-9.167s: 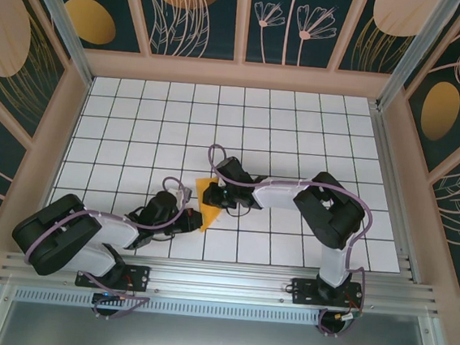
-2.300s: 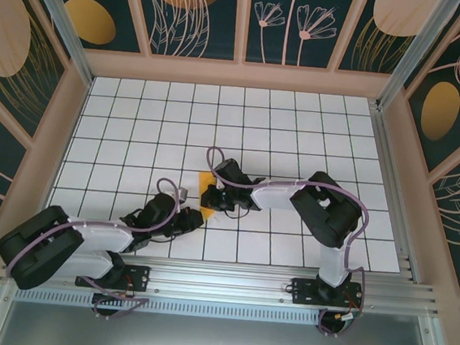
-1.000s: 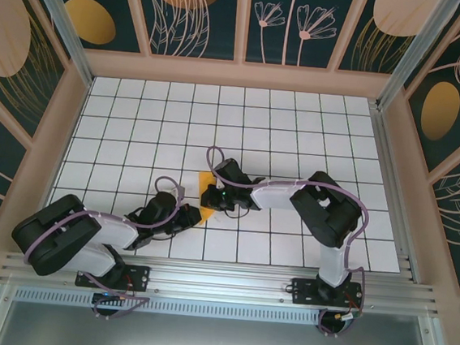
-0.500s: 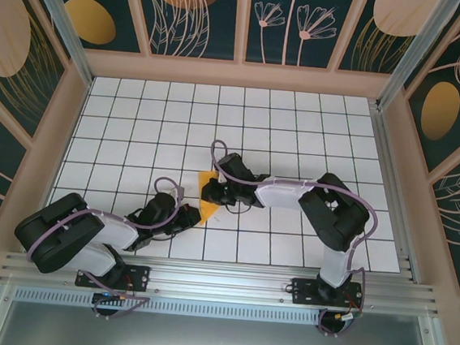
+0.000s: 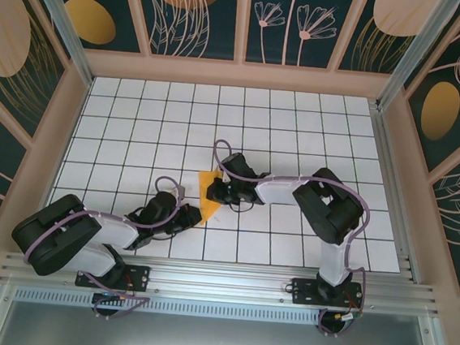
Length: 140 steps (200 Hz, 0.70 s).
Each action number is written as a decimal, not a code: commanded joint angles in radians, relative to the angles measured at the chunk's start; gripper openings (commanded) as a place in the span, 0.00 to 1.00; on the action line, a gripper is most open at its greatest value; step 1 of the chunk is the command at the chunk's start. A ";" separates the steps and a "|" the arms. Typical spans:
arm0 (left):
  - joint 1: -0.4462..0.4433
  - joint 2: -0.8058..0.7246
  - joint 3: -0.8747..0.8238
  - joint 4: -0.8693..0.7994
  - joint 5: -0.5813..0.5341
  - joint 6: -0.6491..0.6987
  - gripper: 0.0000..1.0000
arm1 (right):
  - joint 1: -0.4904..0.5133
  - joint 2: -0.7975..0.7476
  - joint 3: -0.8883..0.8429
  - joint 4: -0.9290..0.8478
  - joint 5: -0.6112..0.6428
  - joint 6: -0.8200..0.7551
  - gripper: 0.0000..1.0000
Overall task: Fold a paper plane with a square sheet of paper (pick it up from the middle)
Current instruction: Fourth fold the wing at the center of the table.
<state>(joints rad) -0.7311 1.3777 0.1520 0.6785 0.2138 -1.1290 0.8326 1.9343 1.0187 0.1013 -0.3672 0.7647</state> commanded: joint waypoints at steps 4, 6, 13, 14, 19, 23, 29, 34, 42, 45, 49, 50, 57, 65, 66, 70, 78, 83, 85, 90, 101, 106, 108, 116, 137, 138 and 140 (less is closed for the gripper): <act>-0.004 -0.062 0.028 -0.151 0.034 0.028 0.18 | -0.001 0.031 0.002 -0.039 0.028 -0.008 0.12; -0.003 -0.070 0.033 -0.159 0.031 0.029 0.19 | 0.000 0.031 0.001 -0.039 0.028 -0.007 0.12; -0.002 -0.103 0.047 -0.188 0.021 0.036 0.22 | 0.000 0.030 0.000 -0.038 0.027 -0.007 0.12; -0.003 -0.108 0.049 -0.193 0.019 0.037 0.23 | 0.000 0.030 0.000 -0.038 0.027 -0.007 0.12; -0.003 -0.131 0.060 -0.218 0.010 0.044 0.24 | -0.001 0.028 0.000 -0.038 0.027 -0.008 0.12; -0.003 -0.146 0.072 -0.238 0.000 0.052 0.25 | 0.000 0.028 0.000 -0.038 0.027 -0.008 0.12; -0.003 -0.173 0.088 -0.266 -0.014 0.061 0.26 | 0.000 0.027 0.001 -0.040 0.028 -0.007 0.12; -0.004 -0.188 0.101 -0.280 -0.022 0.069 0.26 | 0.000 0.025 0.002 -0.041 0.027 -0.007 0.12; -0.003 -0.203 0.115 -0.286 -0.024 0.079 0.26 | -0.001 0.024 0.002 -0.041 0.028 -0.007 0.12; -0.002 -0.206 0.119 -0.287 -0.025 0.083 0.25 | -0.001 0.023 0.003 -0.039 0.028 -0.007 0.12; -0.001 -0.206 0.126 -0.288 -0.028 0.087 0.24 | -0.002 0.024 0.004 -0.040 0.028 -0.007 0.12; -0.001 -0.205 0.129 -0.289 -0.029 0.088 0.24 | -0.001 0.024 0.003 -0.040 0.027 -0.007 0.12; -0.001 -0.197 0.138 -0.285 -0.028 0.091 0.22 | 0.000 0.023 0.004 -0.038 0.025 -0.008 0.12; -0.001 -0.179 0.151 -0.280 -0.020 0.100 0.21 | 0.000 0.023 0.006 -0.038 0.024 -0.007 0.12; 0.000 -0.176 0.153 -0.278 -0.019 0.100 0.21 | 0.000 0.024 0.007 -0.038 0.024 -0.007 0.12; 0.001 -0.163 0.160 -0.277 -0.018 0.104 0.20 | 0.000 0.024 0.007 -0.040 0.024 -0.007 0.12; 0.001 -0.137 0.173 -0.274 -0.015 0.106 0.18 | 0.000 0.024 0.008 -0.040 0.022 -0.007 0.12; 0.002 -0.121 0.177 -0.267 -0.015 0.107 0.17 | 0.000 0.023 0.008 -0.040 0.021 -0.007 0.12; 0.002 -0.115 0.177 -0.263 -0.014 0.106 0.17 | 0.000 0.023 0.008 -0.040 0.022 -0.007 0.12; 0.003 -0.099 0.179 -0.255 -0.012 0.105 0.16 | 0.000 0.024 0.011 -0.040 0.021 -0.008 0.12; 0.007 -0.070 0.181 -0.241 -0.016 0.100 0.15 | 0.000 0.023 0.013 -0.041 0.020 -0.009 0.12; 0.007 -0.061 0.179 -0.234 -0.020 0.099 0.14 | 0.000 0.024 0.013 -0.040 0.020 -0.009 0.12; 0.007 -0.056 0.179 -0.231 -0.021 0.098 0.14 | 0.000 0.022 0.013 -0.041 0.020 -0.010 0.12; 0.010 -0.043 0.176 -0.217 -0.020 0.096 0.14 | 0.000 0.022 0.014 -0.041 0.020 -0.007 0.12; 0.011 -0.008 0.166 -0.178 -0.013 0.092 0.13 | 0.000 0.022 0.014 -0.039 0.016 -0.007 0.12; 0.011 -0.007 0.165 -0.177 -0.014 0.092 0.13 | 0.000 0.023 0.013 -0.040 0.016 -0.007 0.12; 0.012 -0.004 0.164 -0.172 -0.013 0.091 0.14 | 0.000 0.022 0.012 -0.039 0.016 -0.007 0.12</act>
<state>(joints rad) -0.7307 1.3430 0.3210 0.4530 0.2016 -1.0477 0.8326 1.9343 1.0206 0.1005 -0.3672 0.7647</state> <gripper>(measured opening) 0.136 0.119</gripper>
